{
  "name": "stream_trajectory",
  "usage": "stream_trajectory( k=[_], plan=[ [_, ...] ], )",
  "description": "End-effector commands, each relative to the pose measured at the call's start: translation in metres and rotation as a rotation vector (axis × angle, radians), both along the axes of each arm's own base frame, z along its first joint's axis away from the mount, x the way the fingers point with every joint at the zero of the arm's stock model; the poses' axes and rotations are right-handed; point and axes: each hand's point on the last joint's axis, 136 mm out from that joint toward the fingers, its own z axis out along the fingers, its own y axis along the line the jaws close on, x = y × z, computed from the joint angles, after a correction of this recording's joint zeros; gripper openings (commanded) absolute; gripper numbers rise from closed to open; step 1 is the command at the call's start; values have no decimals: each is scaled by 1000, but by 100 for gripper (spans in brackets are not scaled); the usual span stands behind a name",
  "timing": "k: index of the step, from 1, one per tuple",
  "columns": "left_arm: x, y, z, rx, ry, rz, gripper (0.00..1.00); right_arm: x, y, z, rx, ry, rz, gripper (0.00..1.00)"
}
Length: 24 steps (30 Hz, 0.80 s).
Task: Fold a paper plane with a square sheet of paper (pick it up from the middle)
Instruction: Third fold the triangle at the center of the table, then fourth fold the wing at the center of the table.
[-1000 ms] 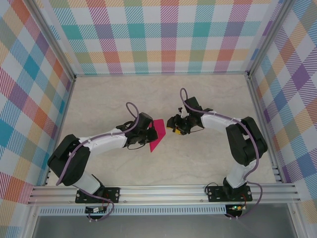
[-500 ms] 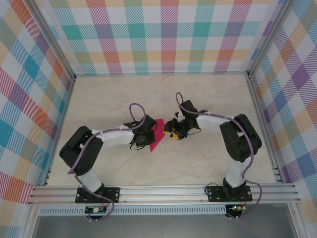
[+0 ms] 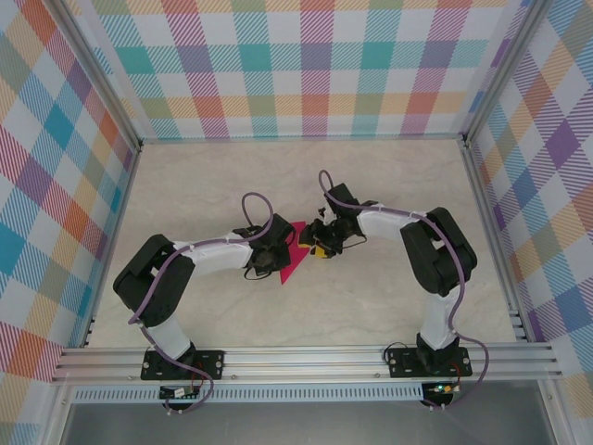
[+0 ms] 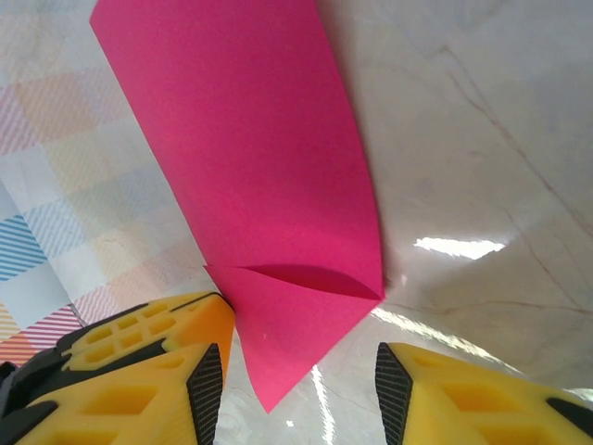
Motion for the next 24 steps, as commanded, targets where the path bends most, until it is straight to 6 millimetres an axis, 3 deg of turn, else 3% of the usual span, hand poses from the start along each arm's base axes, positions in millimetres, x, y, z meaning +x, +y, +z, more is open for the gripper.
stream_trajectory(
  k=[1,14,24],
  plan=[
    [-8,19,-13,79,48,46,1,-1,1,-7,-37,29,-1,49],
    [-18,16,-26,-38,104,93,1,4,9,-9,-18,31,5,49],
    [-13,11,-25,-78,92,92,1,5,16,-8,-11,28,24,49]
  ],
)
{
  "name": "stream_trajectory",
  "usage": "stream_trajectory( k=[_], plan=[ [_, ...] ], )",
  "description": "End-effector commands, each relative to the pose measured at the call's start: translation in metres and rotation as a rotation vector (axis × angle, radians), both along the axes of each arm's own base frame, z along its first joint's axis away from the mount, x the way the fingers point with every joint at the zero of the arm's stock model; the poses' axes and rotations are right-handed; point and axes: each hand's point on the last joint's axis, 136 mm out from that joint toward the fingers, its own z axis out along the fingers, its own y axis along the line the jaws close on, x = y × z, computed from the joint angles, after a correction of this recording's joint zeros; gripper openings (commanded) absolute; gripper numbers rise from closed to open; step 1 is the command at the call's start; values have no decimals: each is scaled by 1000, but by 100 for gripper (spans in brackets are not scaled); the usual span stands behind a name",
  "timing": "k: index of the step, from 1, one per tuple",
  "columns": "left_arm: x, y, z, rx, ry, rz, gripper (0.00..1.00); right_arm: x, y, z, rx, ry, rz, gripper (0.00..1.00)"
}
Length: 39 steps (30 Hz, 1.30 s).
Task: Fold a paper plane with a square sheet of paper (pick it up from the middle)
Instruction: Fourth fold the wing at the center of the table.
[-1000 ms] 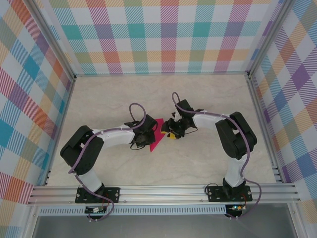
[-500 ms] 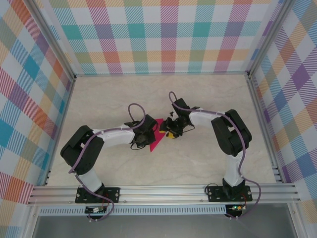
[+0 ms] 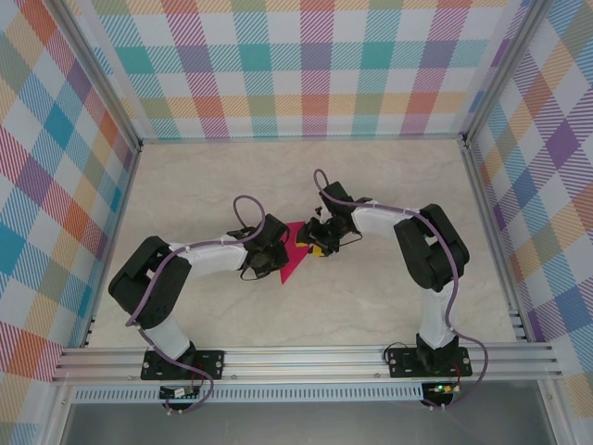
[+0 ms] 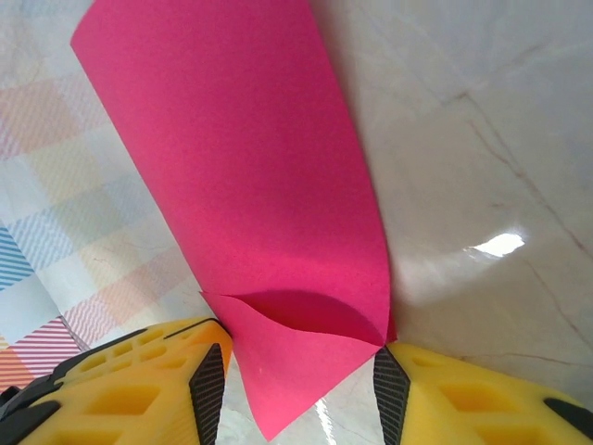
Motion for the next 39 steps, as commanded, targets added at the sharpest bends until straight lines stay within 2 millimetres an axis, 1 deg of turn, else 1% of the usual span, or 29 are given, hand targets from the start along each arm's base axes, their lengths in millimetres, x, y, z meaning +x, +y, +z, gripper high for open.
stream_trajectory(
  k=[1,6,12,14,19,26,29,31,33,34,35,39],
  plan=[
    [-15,11,-24,28,78,10,1,-1,9,-1,20,12,26,49],
    [-15,13,-24,31,80,15,1,-2,12,1,41,8,33,48],
    [-15,15,-25,33,83,16,1,-7,20,12,124,-21,70,43],
    [-14,16,-25,34,85,17,1,-10,23,15,163,-24,93,39],
    [-15,19,-25,34,90,19,1,-16,24,9,192,-13,109,32],
    [-16,21,-25,28,94,15,2,-13,23,11,207,-55,125,26],
    [-15,22,-24,25,93,15,2,-10,24,10,218,-74,132,19],
    [-15,21,-22,20,89,11,2,-6,23,9,225,-85,129,11],
    [-14,20,-16,11,78,0,5,-3,21,9,217,-94,117,6],
    [-12,19,-10,4,63,-7,8,-2,19,10,210,-102,107,4],
    [-10,19,-3,-4,45,-12,12,-2,18,12,206,-111,100,3],
    [-9,29,31,12,-27,-13,29,0,9,28,169,-162,69,1]
  ],
)
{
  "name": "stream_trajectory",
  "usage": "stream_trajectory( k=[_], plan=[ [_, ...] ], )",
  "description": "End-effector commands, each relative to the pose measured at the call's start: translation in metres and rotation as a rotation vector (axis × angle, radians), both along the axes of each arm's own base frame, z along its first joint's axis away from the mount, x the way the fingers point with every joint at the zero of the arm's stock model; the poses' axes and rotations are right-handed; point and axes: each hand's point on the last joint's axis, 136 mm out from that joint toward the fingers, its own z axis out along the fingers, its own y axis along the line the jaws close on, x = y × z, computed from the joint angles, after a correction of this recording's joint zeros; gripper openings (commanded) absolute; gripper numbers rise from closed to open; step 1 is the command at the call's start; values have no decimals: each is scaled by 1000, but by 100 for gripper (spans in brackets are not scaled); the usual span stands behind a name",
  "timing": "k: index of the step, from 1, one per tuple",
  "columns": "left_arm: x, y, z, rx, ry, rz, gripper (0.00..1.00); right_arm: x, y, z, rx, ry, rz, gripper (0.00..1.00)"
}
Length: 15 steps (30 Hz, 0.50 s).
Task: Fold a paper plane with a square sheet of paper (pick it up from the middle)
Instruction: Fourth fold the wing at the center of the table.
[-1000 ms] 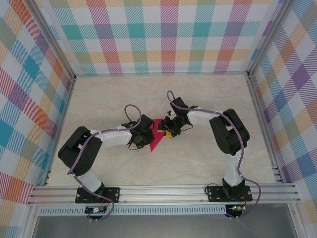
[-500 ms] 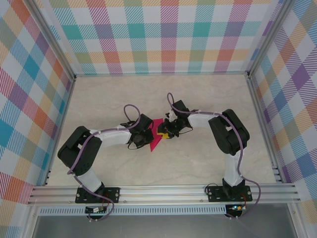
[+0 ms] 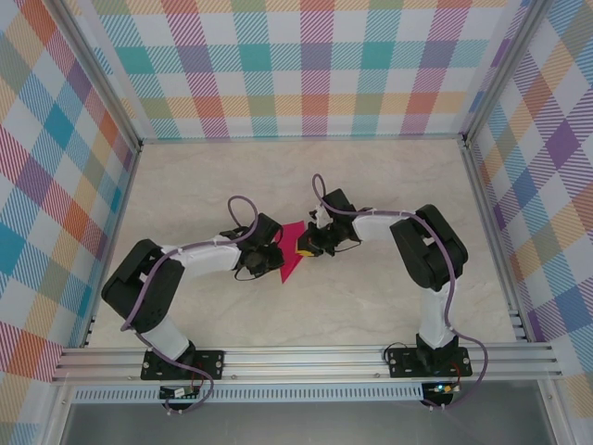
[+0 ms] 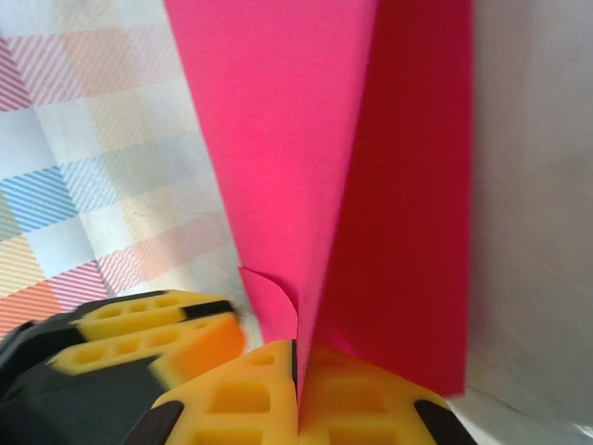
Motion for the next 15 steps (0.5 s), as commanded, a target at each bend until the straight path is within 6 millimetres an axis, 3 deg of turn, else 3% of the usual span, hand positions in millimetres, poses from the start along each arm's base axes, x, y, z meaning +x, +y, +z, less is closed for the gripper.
stream_trajectory(
  k=[1,7,15],
  plan=[
    [-2,18,32,28,-65,8,32,9,-6,34,3,-106,-30,1],
    [-2,31,81,9,-200,16,53,8,-25,62,-73,-169,-98,1],
    [-7,39,107,-33,-305,21,67,-3,-39,82,-164,-178,-200,1]
  ],
)
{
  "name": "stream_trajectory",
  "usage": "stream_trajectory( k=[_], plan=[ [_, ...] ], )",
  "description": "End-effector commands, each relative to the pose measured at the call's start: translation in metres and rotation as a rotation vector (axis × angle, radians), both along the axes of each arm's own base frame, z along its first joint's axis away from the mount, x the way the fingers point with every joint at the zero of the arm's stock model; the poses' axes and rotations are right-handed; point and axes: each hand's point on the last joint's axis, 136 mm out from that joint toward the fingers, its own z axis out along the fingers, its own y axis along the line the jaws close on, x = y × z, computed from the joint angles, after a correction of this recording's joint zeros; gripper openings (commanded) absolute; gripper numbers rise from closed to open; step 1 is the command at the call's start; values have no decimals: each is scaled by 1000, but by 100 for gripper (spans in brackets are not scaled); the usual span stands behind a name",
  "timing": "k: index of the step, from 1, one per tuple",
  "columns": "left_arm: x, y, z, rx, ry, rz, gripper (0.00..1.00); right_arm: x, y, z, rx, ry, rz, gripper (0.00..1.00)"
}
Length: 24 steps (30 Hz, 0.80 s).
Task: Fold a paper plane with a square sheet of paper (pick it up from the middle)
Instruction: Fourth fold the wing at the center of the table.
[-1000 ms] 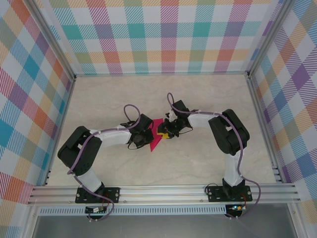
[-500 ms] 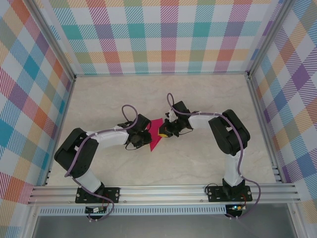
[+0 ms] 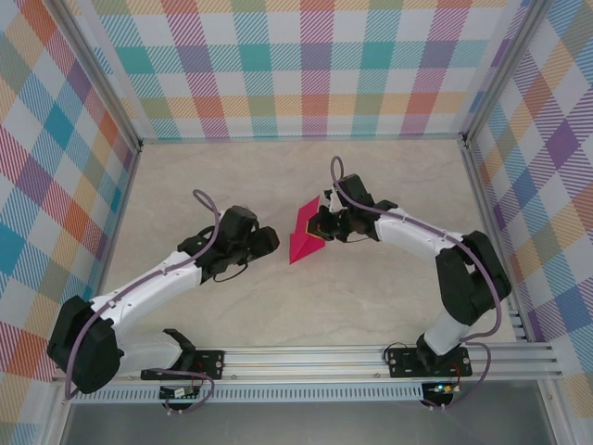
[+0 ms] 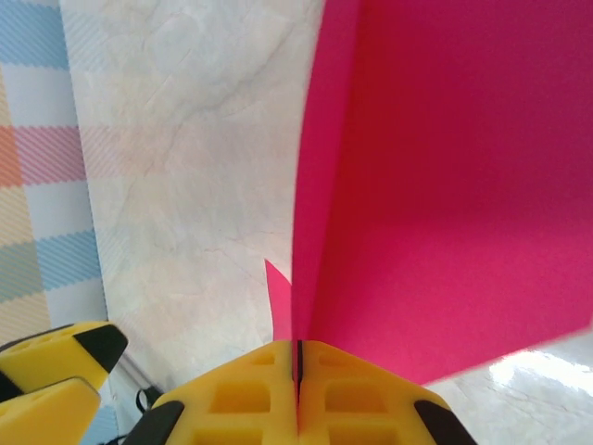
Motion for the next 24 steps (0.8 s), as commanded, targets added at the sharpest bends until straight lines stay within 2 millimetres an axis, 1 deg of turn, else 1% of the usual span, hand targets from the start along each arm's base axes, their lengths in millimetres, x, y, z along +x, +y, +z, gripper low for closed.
stream_trajectory(
  k=[1,3,6,8,11,14,17,19,22,24],
  plan=[
    [-5,15,-6,39,-12,18,69,-13,-10,-9,-89,49,-77,1],
    [-7,16,-7,31,-29,11,74,-16,-9,-15,-114,76,-114,1],
    [-6,9,-6,11,-84,-46,78,-16,-4,-28,-136,118,-162,2],
    [-4,0,-4,-9,-147,-110,79,-12,3,-32,-119,123,-176,2],
    [-3,-9,-3,-11,-223,-198,82,-1,13,-37,-92,103,-210,2],
    [-2,-16,-7,14,-274,-269,83,4,16,-50,-118,123,-245,2],
    [1,-25,-12,42,-315,-328,83,1,11,-67,-164,182,-304,1],
    [2,-32,-19,69,-331,-369,82,-2,5,-75,-200,219,-345,1],
    [3,-45,-29,121,-335,-430,79,-8,-7,-80,-260,261,-393,0],
    [3,-54,-38,161,-336,-480,77,-11,-11,-80,-291,283,-406,0]
  ],
)
